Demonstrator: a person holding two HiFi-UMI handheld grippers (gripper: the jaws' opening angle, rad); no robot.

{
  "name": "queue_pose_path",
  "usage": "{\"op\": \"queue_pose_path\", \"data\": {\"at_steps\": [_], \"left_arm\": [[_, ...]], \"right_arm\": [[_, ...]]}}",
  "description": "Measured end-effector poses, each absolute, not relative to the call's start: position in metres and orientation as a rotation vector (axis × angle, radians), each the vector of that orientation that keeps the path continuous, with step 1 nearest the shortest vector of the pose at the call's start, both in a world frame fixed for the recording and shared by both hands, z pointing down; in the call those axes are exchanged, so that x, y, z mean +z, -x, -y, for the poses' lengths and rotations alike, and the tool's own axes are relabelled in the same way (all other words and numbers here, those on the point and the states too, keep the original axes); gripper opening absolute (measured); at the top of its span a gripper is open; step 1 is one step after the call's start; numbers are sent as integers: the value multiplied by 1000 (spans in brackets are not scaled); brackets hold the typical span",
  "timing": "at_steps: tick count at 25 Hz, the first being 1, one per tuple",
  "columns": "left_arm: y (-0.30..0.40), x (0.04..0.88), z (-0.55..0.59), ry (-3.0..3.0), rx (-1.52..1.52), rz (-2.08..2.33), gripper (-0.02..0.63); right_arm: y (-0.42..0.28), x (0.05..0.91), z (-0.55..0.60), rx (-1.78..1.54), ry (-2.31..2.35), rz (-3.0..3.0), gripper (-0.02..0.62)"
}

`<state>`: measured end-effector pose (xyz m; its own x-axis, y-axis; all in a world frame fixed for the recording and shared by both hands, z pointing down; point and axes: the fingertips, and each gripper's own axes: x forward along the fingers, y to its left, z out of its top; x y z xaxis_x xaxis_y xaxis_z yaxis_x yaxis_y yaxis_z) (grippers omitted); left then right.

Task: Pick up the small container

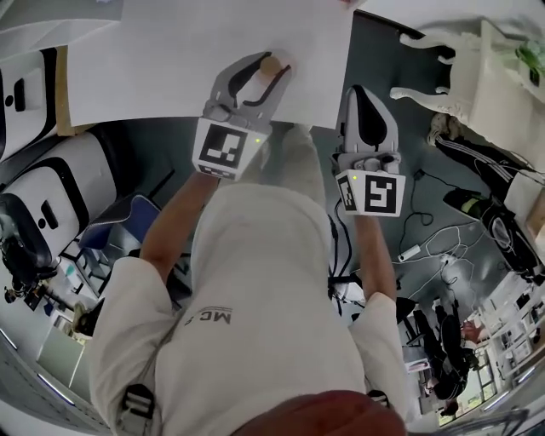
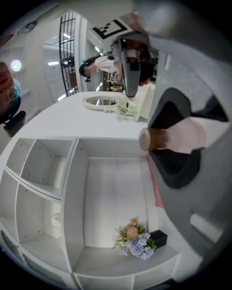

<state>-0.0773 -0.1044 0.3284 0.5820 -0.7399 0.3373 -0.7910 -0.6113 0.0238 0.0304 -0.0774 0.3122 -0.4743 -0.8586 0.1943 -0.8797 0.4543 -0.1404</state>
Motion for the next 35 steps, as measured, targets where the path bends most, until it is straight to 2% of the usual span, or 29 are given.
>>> {"op": "queue_pose_path", "data": {"at_steps": [25, 35], "left_arm": [[123, 255, 47, -2532, 357, 1426, 138], [124, 243, 42, -2541, 316, 1437, 138]], "right_arm": [[5, 244, 53, 252, -1457, 2665, -3], [7, 241, 54, 235, -1446, 2648, -3]]}}
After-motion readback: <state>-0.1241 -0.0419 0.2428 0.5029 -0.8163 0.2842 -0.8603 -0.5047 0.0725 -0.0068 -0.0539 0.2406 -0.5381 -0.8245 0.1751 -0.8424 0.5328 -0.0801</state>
